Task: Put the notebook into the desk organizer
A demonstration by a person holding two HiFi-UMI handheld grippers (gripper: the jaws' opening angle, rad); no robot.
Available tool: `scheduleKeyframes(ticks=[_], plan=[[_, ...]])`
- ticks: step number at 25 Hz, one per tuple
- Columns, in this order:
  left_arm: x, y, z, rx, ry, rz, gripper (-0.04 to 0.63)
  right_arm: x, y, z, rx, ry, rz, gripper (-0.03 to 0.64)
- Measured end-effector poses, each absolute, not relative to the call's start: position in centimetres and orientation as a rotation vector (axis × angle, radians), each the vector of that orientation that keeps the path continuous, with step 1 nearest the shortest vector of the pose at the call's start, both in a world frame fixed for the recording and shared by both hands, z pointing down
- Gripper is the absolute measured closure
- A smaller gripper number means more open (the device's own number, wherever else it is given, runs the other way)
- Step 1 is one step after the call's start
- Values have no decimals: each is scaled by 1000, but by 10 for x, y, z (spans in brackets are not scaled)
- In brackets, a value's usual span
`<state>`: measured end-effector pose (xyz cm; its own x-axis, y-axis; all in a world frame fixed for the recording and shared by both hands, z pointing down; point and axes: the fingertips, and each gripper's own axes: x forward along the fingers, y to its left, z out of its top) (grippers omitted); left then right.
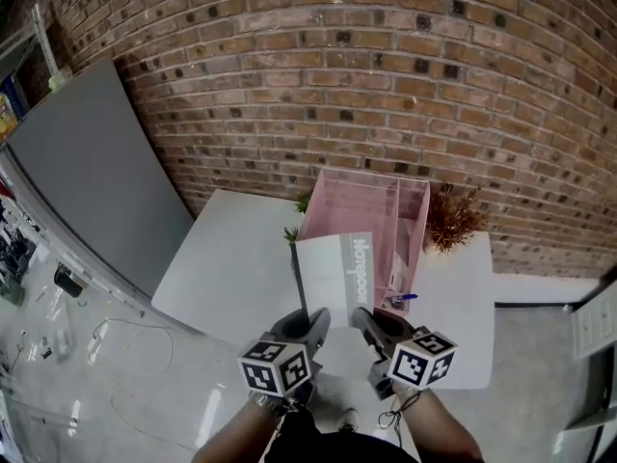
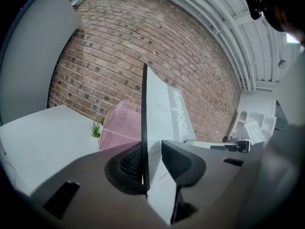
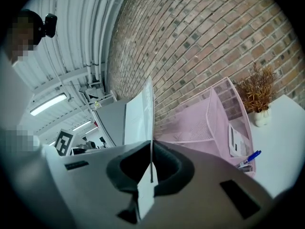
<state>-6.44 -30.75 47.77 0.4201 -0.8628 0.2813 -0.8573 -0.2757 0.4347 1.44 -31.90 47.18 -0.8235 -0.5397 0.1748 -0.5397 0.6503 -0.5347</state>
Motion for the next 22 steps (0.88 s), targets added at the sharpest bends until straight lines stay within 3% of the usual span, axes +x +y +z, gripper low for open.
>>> scheduleKeyframes(ticks=[6,22], plan=[[-82,-337,486,2160,-1413,14,482,9,-344,467,-1046,2799,-911,604],[-107,-390,485,2304,-1260,83,482,-17,-404,473,-1270,2659,-963,604]])
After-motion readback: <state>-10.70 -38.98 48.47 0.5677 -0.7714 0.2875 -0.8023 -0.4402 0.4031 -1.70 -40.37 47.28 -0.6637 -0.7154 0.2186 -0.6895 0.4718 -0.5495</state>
